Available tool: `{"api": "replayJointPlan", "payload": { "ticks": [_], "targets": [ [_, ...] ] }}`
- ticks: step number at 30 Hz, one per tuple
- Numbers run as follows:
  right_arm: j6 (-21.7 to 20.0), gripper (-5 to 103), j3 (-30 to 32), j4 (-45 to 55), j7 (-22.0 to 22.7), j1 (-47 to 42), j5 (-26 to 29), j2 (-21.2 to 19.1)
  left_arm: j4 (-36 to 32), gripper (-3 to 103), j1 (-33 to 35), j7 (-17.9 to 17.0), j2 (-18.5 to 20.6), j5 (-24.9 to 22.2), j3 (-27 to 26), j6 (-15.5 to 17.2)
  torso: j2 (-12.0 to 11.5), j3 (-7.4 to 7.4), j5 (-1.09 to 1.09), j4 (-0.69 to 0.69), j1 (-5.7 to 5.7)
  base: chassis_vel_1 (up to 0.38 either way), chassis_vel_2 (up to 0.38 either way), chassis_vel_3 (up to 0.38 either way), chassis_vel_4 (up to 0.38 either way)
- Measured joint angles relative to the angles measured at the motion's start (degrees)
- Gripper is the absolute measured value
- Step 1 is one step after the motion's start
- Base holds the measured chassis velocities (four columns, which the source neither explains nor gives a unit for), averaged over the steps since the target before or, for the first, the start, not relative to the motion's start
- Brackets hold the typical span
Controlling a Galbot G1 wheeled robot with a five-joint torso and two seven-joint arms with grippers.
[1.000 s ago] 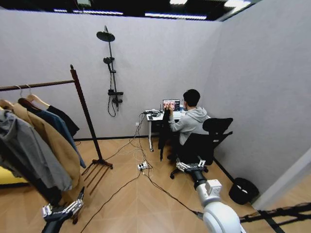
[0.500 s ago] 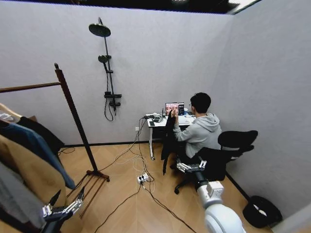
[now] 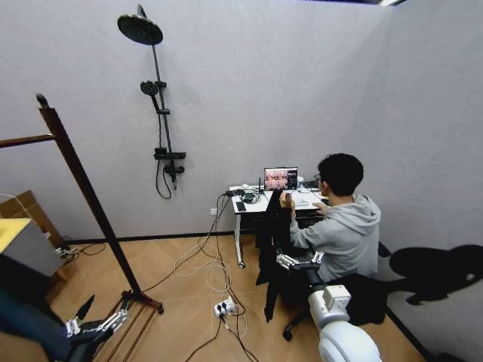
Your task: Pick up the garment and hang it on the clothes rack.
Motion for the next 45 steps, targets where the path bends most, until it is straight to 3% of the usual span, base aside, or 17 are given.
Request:
{"api": "replayJointPlan", "payload": {
  "ticks": [2,9,12,13,16,19,25,28,31,34,37,40,45],
  "targets": [
    [0.0,100,0.5,-0.1,0.1,0.4,0.2,-0.2,0.0,100,0.0,0.0,0.0,0.0,0.0,0.0,0.0,0.00,-0.07,-0.05,0.00,-0.218,0.245,0.125,-0.188],
    [0.4,100,5.2,-6.5,-1.2,7.1,4.0,-2.8,0.0,100,0.0,0.0,0.0,0.0,0.0,0.0,0.0,-0.02,-0.04,0.01,-0.10,-0.046,0.041,0.024,-0.008],
    [3.3,100,7.4,-15.5,-5.0,13.1,9.2,-5.9,0.0,100,0.0,0.0,0.0,0.0,0.0,0.0,0.1,-0.05,-0.01,-0.03,-0.20,0.050,-0.077,-0.057,0.071],
    [3.3,100,7.4,-15.5,-5.0,13.1,9.2,-5.9,0.0,100,0.0,0.0,0.0,0.0,0.0,0.0,0.1,-0.05,-0.01,-0.03,-0.20,0.050,-0.091,-0.072,0.066],
    [6.9,100,7.7,-25.4,-11.7,18.8,11.2,-9.3,0.0,100,0.0,0.0,0.0,0.0,0.0,0.0,0.1,-0.04,0.00,-0.02,-0.18,0.014,-0.031,-0.024,0.013],
    [8.0,100,6.2,-30.1,-15.2,22.4,11.9,-11.0,0.0,100,0.0,0.0,0.0,0.0,0.0,0.0,0.0,-0.02,-0.02,-0.02,-0.10,0.000,0.000,0.000,0.000],
    [9.5,101,1.6,-37.6,-17.1,29.6,12.2,-11.9,0.0,100,0.0,0.0,0.0,0.0,0.0,0.0,0.0,-0.02,-0.04,-0.02,-0.08,0.000,0.000,0.000,0.000],
    [9.6,94,-0.9,-40.3,-16.9,32.7,11.9,-11.2,0.0,100,0.0,0.0,0.0,0.0,0.0,0.0,0.0,-0.02,-0.03,0.01,-0.08,0.000,0.000,0.000,0.000],
    [9.2,78,-2.8,-41.1,-15.2,34.1,11.0,-10.0,0.0,100,0.0,0.0,0.0,0.0,0.0,0.0,0.0,-0.02,-0.04,0.00,-0.10,0.000,0.000,0.000,0.000],
    [8.9,72,-3.2,-40.9,-14.6,34.2,10.8,-9.8,0.0,100,0.0,0.0,0.0,0.0,0.0,0.0,0.0,-0.02,-0.04,-0.02,-0.10,0.000,0.000,0.000,0.000],
    [8.5,56,-3.4,-40.7,-14.0,34.1,10.3,-9.5,0.0,100,0.0,0.0,0.0,0.0,0.0,0.0,0.0,-0.02,-0.03,-0.02,-0.10,0.000,0.000,0.000,0.000],
    [8.5,51,-3.4,-40.8,-14.0,34.0,10.2,-9.6,0.0,100,0.0,0.0,0.0,0.0,0.0,0.0,0.0,-0.02,-0.03,-0.02,-0.10,0.000,0.000,0.000,0.000],
    [8.5,29,-3.3,-41.0,-14.0,34.0,9.3,-10.3,0.0,100,0.0,0.0,0.0,0.0,0.0,0.0,0.0,-0.03,-0.03,-0.02,-0.10,0.000,0.000,0.000,0.000]
  ]
}}
